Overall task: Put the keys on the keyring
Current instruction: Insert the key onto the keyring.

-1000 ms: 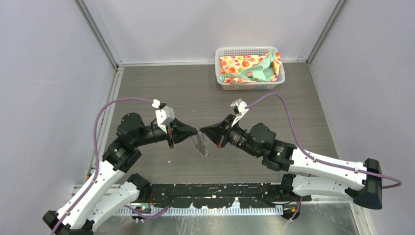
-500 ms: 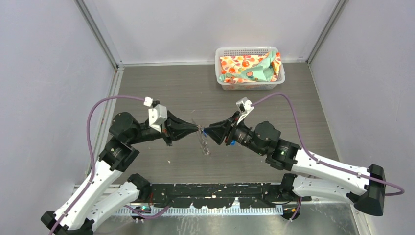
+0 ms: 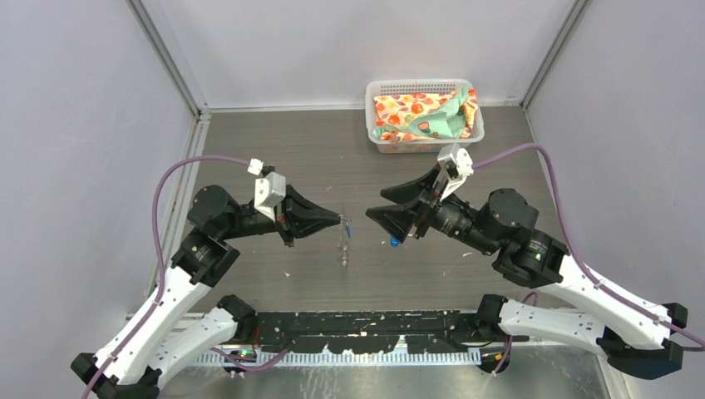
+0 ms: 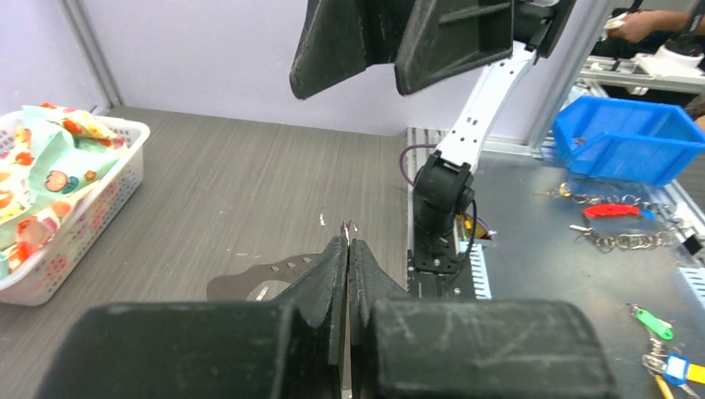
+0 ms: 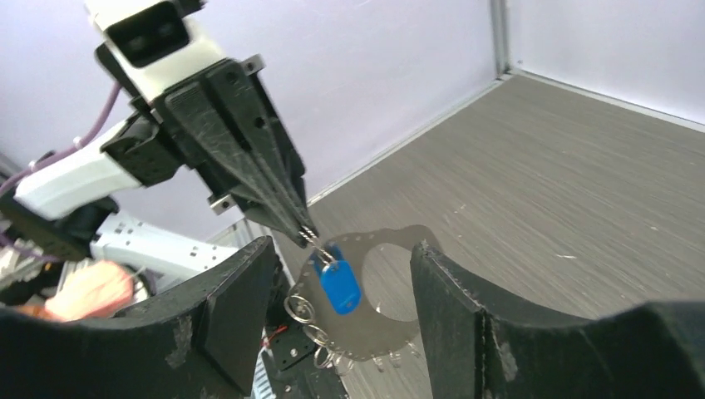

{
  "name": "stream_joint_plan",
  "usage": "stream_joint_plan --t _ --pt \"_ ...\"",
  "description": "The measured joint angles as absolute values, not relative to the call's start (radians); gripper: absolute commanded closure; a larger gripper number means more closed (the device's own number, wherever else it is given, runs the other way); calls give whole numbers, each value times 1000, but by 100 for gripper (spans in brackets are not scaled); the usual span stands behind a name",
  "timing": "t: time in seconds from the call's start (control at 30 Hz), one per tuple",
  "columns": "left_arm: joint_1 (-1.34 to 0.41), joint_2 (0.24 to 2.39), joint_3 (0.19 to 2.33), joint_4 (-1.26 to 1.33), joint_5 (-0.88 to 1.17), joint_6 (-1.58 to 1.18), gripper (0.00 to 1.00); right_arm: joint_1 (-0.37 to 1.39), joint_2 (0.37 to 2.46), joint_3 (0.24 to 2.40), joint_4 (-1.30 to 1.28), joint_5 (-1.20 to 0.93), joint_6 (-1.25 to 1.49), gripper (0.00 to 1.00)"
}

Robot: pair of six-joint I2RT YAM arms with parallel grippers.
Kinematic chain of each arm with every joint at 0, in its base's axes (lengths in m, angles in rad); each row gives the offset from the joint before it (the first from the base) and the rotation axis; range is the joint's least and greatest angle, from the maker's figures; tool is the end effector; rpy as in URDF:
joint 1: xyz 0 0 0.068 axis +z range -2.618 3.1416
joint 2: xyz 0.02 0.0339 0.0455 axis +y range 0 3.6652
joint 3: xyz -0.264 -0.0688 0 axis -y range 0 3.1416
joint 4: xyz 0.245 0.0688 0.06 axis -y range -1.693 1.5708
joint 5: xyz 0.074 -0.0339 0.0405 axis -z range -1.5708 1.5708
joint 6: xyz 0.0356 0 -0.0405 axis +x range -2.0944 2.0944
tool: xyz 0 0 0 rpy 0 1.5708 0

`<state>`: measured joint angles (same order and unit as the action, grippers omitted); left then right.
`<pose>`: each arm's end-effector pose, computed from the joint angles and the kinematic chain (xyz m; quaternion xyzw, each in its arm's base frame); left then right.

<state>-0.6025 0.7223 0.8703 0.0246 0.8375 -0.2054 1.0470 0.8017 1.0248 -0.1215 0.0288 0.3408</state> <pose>0.1101 -0.1078 0.4003 0.4211 0.5150 -0.5155 0.5402 0.0864 0.1476 0.4270 -0.2217 0.6326 0.4671 0.5766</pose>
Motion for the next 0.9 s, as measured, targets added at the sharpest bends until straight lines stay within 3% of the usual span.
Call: stream_joint_plan --t 0.33,0.5,0.57,0.7,0.9 --pt "-603 744 916 87 925 -286 100 1025 927 1057 -162 -229 314 45" --pt "-603 744 925 113 942 -308 100 1020 949 1054 -147 -295 319 77" --pt "-603 744 926 116 944 -311 100 1019 951 1054 -143 -307 323 83" --pt "-603 744 926 116 944 -311 100 1017 946 1054 -146 -311 329 65" --pt "-603 743 926 116 944 -312 100 1012 934 1125 -317 -317 279 52"
